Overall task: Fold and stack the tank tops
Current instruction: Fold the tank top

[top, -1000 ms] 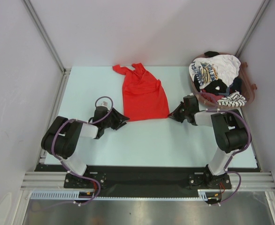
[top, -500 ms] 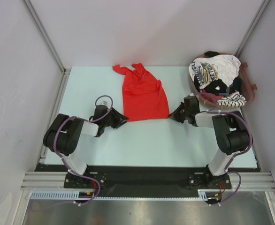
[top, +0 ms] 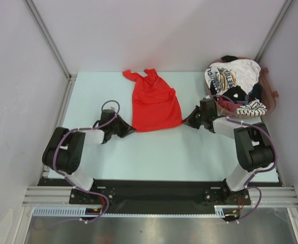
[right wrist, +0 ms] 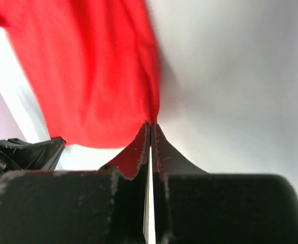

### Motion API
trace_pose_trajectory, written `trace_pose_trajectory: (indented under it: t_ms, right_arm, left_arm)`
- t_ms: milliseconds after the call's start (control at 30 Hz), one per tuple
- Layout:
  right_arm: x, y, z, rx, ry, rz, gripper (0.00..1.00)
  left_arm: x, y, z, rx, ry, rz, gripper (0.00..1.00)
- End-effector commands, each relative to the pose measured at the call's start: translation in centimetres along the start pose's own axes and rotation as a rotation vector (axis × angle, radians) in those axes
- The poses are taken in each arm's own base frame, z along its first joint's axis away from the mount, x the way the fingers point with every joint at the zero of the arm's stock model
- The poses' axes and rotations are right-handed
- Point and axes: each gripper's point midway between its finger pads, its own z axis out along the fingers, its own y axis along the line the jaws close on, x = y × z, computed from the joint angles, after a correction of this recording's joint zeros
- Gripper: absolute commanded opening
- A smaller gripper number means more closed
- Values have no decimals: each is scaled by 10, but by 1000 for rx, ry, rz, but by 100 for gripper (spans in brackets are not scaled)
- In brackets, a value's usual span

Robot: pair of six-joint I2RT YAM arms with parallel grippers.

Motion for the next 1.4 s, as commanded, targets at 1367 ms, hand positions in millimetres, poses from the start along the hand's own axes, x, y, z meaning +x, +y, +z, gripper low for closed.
trace_pose_trajectory:
  t_ms: [1367]
  right_arm:
    - [120, -46, -106, 159, 14, -157, 0]
  left_arm:
    - [94, 56, -104, -57, 106, 185, 0]
